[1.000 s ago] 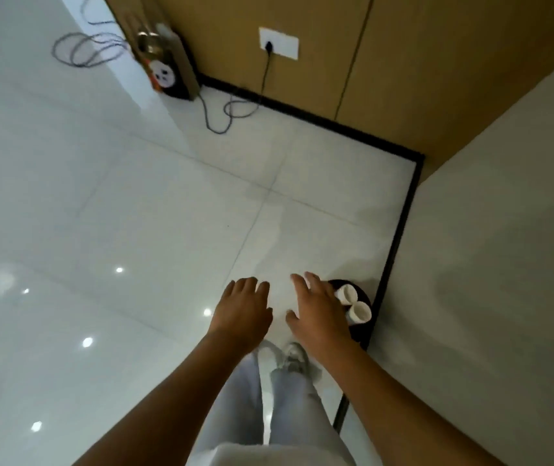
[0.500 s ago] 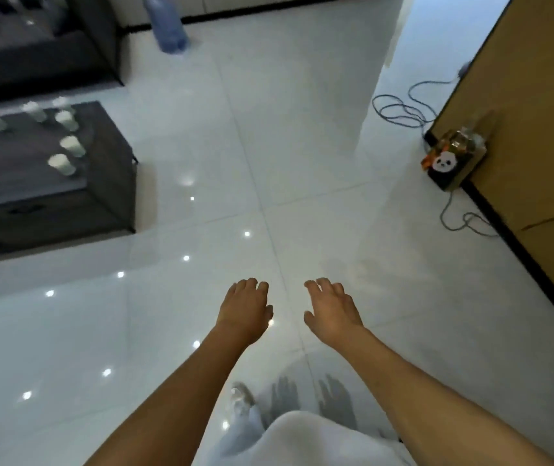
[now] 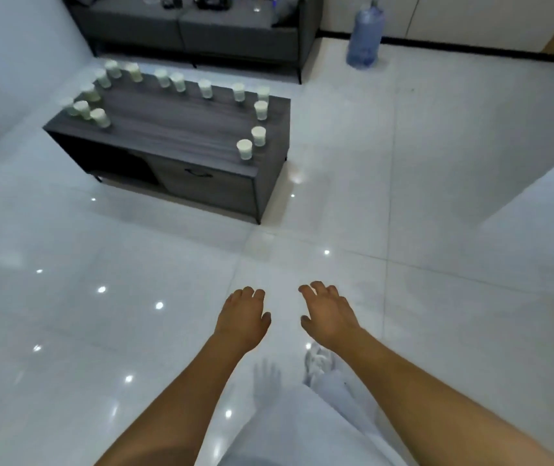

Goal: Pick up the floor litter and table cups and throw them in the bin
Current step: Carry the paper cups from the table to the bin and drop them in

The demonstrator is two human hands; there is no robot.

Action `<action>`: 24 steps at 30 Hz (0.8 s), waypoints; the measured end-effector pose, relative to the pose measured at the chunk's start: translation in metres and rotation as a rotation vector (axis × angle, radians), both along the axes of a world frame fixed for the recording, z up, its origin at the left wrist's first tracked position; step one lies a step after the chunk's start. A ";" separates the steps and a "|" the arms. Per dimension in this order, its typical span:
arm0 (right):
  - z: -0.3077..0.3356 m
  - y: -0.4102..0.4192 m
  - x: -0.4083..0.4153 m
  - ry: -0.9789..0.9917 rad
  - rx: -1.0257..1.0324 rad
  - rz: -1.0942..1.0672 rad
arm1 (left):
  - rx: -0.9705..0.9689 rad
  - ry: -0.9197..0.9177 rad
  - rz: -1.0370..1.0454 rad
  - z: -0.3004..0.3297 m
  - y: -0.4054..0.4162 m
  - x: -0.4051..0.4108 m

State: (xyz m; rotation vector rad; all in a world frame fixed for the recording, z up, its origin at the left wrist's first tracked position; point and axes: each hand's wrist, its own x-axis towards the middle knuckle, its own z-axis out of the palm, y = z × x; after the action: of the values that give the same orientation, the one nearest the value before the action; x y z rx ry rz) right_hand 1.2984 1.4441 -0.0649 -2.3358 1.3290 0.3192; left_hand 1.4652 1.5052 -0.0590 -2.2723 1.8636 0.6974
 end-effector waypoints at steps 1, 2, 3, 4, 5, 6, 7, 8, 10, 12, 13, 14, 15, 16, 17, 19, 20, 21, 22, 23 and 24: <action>-0.001 -0.015 0.012 0.004 0.006 0.014 | 0.000 0.007 0.027 -0.001 -0.012 0.013; -0.003 -0.032 0.025 0.009 0.010 0.027 | -0.001 0.011 0.051 -0.001 -0.027 0.027; -0.004 -0.051 0.038 0.013 0.011 0.039 | -0.006 0.013 0.073 -0.002 -0.043 0.040; -0.005 -0.070 0.051 0.015 0.010 0.047 | -0.014 0.017 0.094 -0.002 -0.060 0.053; -0.006 -0.090 0.065 0.012 0.007 0.053 | -0.021 0.023 0.116 -0.002 -0.078 0.066; -0.006 -0.111 0.079 0.008 0.003 0.060 | -0.030 0.027 0.137 -0.002 -0.097 0.079; -0.006 -0.133 0.093 0.006 -0.001 0.068 | -0.039 0.028 0.157 0.000 -0.116 0.092; -0.005 -0.154 0.108 0.007 -0.003 0.078 | -0.046 0.032 0.182 0.001 -0.134 0.106; -0.001 -0.195 0.140 0.003 -0.001 0.091 | -0.053 0.045 0.240 0.005 -0.165 0.131; 0.005 -0.231 0.173 -0.001 -0.008 0.121 | -0.065 0.050 0.285 0.010 -0.191 0.159; 0.008 -0.247 0.191 -0.005 -0.011 0.139 | -0.067 0.050 0.309 0.011 -0.202 0.173; 0.011 -0.260 0.209 -0.012 -0.009 0.154 | -0.064 0.053 0.335 0.012 -0.210 0.189; 0.012 -0.273 0.227 -0.016 -0.004 0.171 | -0.056 0.058 0.364 0.013 -0.217 0.205; 0.013 -0.284 0.246 -0.018 -0.001 0.194 | -0.048 0.059 0.392 0.013 -0.223 0.222; 0.014 -0.295 0.266 -0.018 -0.001 0.220 | -0.043 0.055 0.418 0.012 -0.228 0.240; 0.012 -0.313 0.307 -0.013 0.005 0.267 | -0.041 0.055 0.460 0.009 -0.238 0.276; 0.011 -0.322 0.329 -0.009 0.009 0.286 | -0.042 0.054 0.475 0.007 -0.243 0.296; 0.009 -0.330 0.351 -0.007 0.011 0.303 | -0.044 0.051 0.489 0.005 -0.249 0.316; 0.007 -0.338 0.375 -0.010 0.014 0.315 | -0.044 0.049 0.504 0.003 -0.256 0.338; 0.006 -0.345 0.399 -0.014 0.022 0.323 | -0.041 0.051 0.519 0.001 -0.263 0.362; 0.004 -0.352 0.424 -0.017 0.030 0.334 | -0.043 0.052 0.533 0.000 -0.270 0.387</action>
State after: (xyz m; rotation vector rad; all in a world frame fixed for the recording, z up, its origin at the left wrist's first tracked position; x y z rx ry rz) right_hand 1.7222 1.0920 -0.0605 -2.5248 0.9154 0.4151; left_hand 1.8518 1.2350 -0.0586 -2.8317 1.2923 0.7851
